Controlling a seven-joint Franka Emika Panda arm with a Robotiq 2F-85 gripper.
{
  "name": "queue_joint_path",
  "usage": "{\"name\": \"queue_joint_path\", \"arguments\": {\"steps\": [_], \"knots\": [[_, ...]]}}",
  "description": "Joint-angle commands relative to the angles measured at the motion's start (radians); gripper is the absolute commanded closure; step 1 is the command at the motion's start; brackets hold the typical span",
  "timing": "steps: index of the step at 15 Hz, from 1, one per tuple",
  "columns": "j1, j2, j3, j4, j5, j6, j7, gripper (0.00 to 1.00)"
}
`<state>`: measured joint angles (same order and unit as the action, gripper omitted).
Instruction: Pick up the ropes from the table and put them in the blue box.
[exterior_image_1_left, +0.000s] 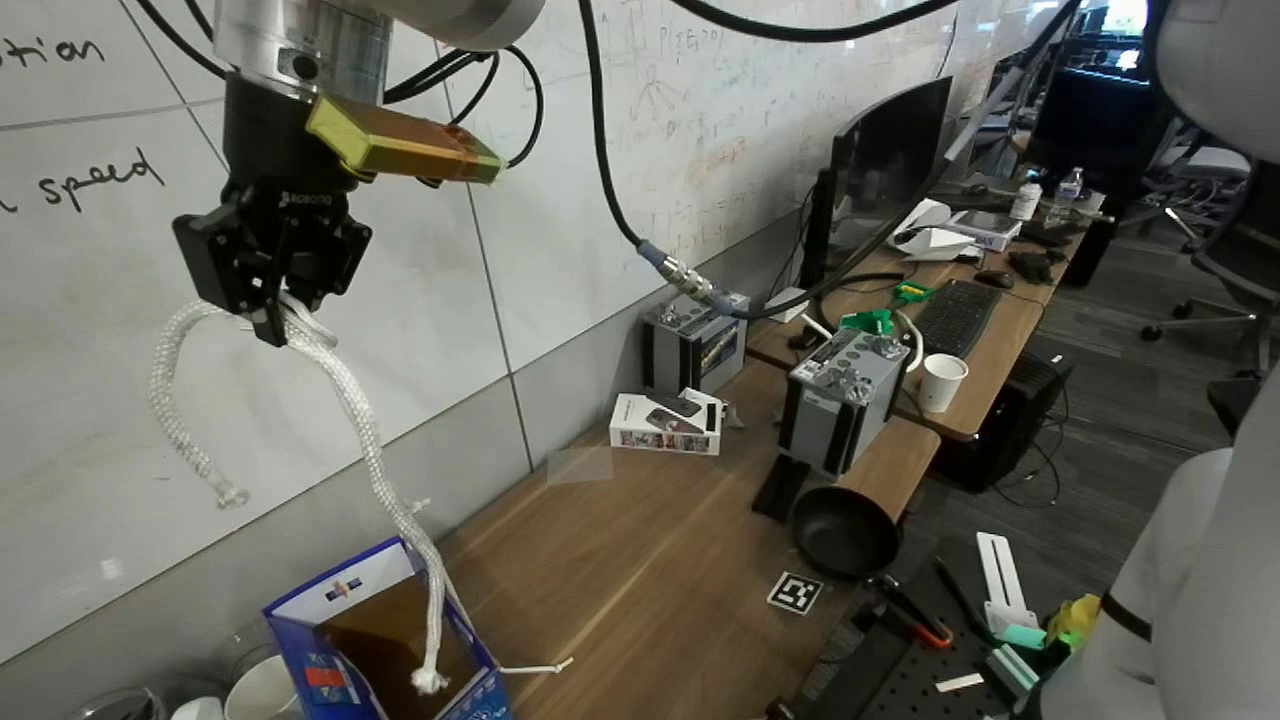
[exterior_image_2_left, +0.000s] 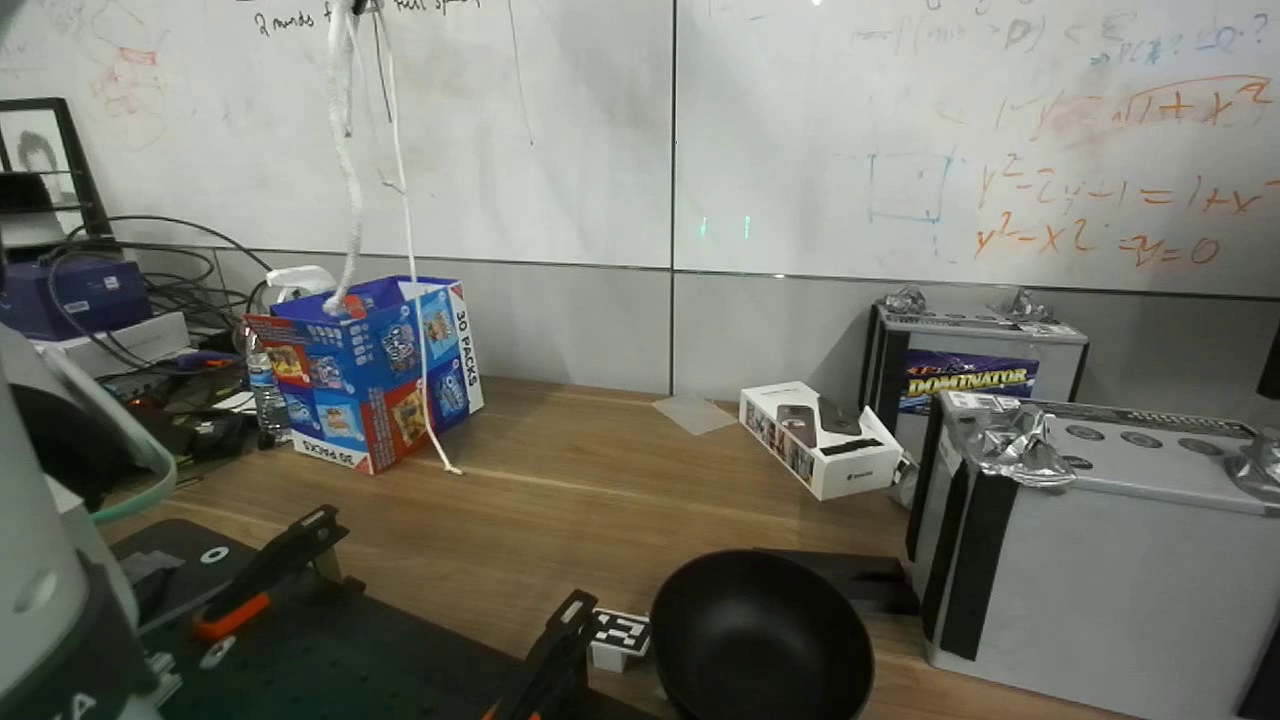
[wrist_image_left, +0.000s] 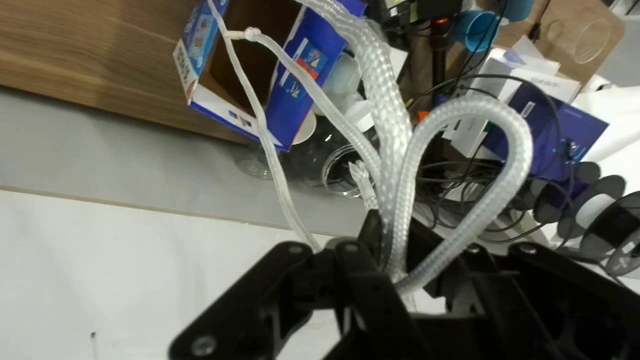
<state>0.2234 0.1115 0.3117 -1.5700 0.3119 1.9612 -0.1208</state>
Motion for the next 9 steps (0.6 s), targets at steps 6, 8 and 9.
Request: {"name": "queue_joint_path", "arguments": {"steps": [6, 8, 9], "knots": [[0.012, 0.137, -0.041, 0.068, -0.043, 0.044, 0.020, 0.96], [0.012, 0.147, -0.036, 0.066, -0.034, 0.024, 0.013, 0.96], [0.015, 0.152, -0.032, 0.061, -0.035, 0.017, 0.014, 0.96]]}}
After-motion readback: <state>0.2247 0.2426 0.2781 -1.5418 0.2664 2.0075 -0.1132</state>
